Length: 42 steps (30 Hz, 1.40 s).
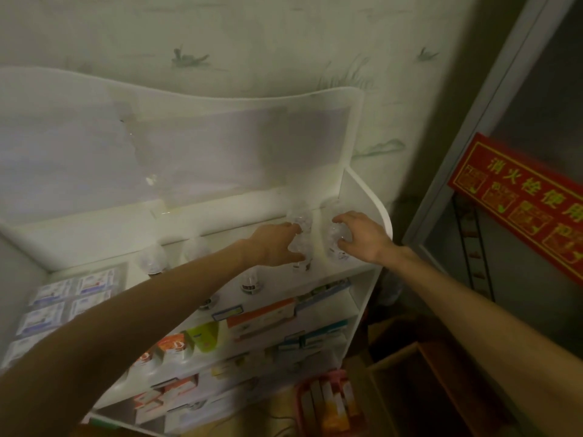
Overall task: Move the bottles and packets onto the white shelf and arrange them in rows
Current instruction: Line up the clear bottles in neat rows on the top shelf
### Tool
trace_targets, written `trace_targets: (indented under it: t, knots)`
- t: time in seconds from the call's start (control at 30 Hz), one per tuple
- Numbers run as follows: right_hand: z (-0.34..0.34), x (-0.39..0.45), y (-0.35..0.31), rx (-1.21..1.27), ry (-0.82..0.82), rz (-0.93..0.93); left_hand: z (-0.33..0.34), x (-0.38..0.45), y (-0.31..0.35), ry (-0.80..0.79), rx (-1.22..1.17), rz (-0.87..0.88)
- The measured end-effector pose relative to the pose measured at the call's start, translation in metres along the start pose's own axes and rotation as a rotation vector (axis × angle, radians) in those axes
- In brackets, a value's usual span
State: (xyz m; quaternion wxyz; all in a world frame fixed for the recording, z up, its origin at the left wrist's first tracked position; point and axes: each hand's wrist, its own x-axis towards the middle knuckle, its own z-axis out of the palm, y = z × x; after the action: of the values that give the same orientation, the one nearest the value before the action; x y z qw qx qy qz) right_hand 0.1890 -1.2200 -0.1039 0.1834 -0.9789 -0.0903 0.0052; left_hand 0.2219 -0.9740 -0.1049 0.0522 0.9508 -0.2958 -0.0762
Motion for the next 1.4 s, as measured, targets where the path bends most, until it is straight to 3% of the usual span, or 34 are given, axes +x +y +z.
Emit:
trace_targets:
  t: [0.33,1.03,1.4]
  knots:
    - [0.004,0.006,0.006,0.002,-0.007,0.012,-0.002,-0.006,-0.016,-0.064,-0.05,-0.004]
    - [0.01,0.007,-0.014,0.029,-0.026,-0.075,-0.005,-0.019,-0.022,0.022,-0.001,0.015]
    - [0.022,0.004,-0.022,0.113,-0.029,-0.143,-0.005,-0.019,-0.033,0.064,-0.024,-0.072]
